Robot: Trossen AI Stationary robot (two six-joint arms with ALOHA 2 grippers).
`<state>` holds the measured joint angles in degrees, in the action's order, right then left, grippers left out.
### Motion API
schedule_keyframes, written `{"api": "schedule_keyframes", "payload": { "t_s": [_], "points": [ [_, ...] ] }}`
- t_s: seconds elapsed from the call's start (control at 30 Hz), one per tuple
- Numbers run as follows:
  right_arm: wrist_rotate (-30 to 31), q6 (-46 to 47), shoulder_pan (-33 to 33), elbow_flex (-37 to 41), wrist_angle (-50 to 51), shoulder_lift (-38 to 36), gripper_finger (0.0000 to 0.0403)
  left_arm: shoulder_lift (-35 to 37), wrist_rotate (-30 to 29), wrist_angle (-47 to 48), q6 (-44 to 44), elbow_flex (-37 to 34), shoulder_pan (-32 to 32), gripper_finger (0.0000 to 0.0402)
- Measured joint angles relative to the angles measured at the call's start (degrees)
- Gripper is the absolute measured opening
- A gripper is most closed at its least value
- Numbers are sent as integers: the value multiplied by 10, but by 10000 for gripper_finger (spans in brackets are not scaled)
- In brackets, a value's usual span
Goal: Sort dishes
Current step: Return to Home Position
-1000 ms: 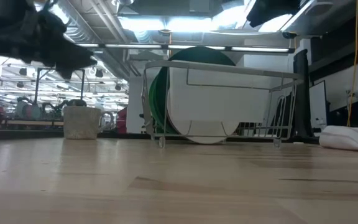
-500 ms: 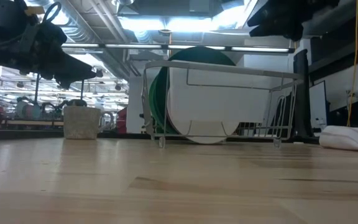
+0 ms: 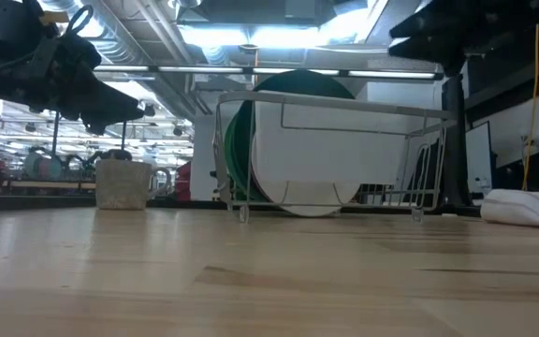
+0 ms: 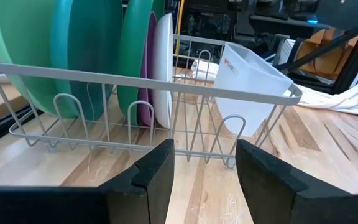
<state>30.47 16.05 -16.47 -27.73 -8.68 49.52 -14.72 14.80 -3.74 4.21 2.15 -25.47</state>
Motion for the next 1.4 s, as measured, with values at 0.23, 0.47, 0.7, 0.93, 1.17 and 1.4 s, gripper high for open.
{"api": "schedule_keyframes", "payload": {
  "t_s": [0.23,0.47,0.7,0.93,1.17,1.4],
  "points": [
    [5,-18,0,51,16,-118,172,0,-7,1,0,0,0,159],
    [5,19,0,133,0,-199,172,0,-43,1,29,0,0,159],
    [-11,20,0,212,-68,-242,172,0,-45,4,33,0,0,159],
    [-31,32,0,266,-83,-282,172,0,-46,33,44,0,0,159],
    [-96,17,0,270,-75,-300,172,0,-50,61,97,1,0,159],
    [-127,0,0,271,-34,-299,172,0,-52,62,60,1,0,159]
  ]
}}
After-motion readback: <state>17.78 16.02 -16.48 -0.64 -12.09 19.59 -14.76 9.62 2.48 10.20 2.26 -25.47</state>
